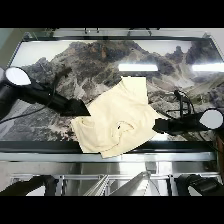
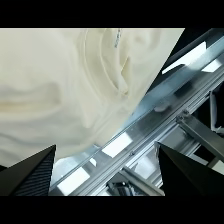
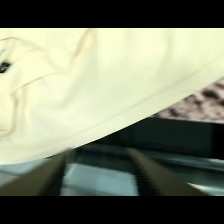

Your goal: Fold the shirts.

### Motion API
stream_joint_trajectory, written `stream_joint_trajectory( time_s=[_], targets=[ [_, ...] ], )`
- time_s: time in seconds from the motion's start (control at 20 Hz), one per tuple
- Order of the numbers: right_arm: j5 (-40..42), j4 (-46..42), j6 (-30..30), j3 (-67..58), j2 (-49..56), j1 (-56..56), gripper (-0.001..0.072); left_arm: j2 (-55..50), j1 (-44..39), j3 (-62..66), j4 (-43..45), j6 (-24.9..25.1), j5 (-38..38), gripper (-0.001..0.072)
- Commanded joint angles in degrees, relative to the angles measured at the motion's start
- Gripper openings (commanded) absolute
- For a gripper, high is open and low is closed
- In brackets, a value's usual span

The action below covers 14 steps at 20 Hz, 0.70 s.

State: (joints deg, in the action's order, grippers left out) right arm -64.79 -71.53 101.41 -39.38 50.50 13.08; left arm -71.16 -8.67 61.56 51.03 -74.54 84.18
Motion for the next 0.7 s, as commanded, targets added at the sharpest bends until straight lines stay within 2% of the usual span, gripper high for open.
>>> stream_joint_trajectory(
  time_s=[0.0, 0.2, 0.35, 0.45, 0.65],
  targets=[
    [0.5, -6.34, -3.52, -0.7, 2.82, -4.2, 0.0517, -0.74, -1.79, -8.15, 0.33, -0.55, 0.5, 0.0702],
    [2.32, -5.09, -8.5, -1.6, 9.49, -17.99, 0.0518, -0.74, -7.58, -17.53, 0.46, -0.48, -4.52, 0.0703],
    [2.89, 5.88, -22.1, -1.64, 17.14, -27.67, 0.0517, -0.74, -10.14, -22.34, 0.46, -0.46, -13.38, 0.0702],
    [2.91, 14.56, -28.48, -1.64, 21.84, -31.54, 0.0515, -0.81, -10.12, -23.54, 0.44, -0.48, -18.27, 0.0703],
    [3.32, 22.56, -33.77, -1.64, 30.42, -31.17, 0.0504, -3.63, -10.05, -23.43, 1.88, -0.46, -20.35, 0.0702]
  ],
)
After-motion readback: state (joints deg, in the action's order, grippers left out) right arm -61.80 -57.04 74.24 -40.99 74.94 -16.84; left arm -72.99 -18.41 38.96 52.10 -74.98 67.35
